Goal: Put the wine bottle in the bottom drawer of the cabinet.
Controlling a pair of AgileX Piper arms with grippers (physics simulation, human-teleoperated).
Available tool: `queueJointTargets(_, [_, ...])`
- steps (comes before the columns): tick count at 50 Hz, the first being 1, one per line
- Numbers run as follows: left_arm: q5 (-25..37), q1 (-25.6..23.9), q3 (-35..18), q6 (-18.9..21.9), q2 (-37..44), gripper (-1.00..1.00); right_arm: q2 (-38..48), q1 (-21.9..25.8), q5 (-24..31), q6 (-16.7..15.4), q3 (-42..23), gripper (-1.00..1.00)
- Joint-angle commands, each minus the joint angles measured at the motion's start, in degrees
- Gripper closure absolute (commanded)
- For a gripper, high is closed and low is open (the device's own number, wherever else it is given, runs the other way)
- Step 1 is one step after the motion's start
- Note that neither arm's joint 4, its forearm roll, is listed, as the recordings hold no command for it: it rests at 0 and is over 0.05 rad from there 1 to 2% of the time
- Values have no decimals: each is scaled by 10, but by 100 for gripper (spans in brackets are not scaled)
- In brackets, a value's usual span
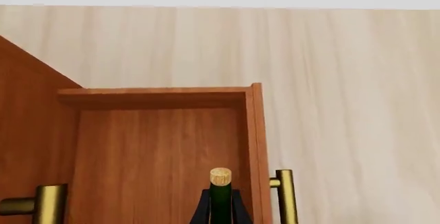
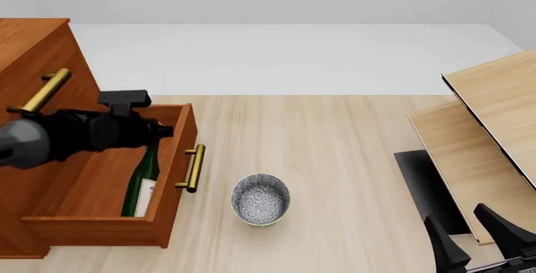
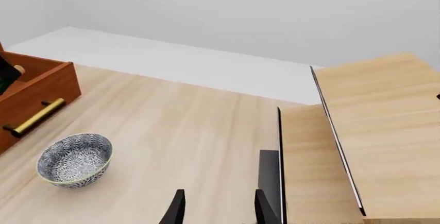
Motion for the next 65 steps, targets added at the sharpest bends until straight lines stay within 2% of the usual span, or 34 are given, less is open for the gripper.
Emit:
queueJointTargets(1, [50,5,16,45,39,100,-2,-2,3,0,0,-100])
queueJointTargets(28, [50,2,10,43,47,100,-5,-3,6,1,0,-100])
queueJointTargets(38, [49,11,10,54,47,100,-7,-1,9,1,0,-100])
queueJointTargets(39, [49,15,9,57,48,-100,-7,-1,8,2,0,-100])
queueJointTargets(51, [49,13,10,52,42,-100,-5,-1,8,1,0,-100])
queueJointTargets(52, [49,16,10,61,42,-100,-2,-1,5,1,0,-100])
queueJointTargets(65, [65,17,-4,64,28,-100,3,0,-1,0,0,-100])
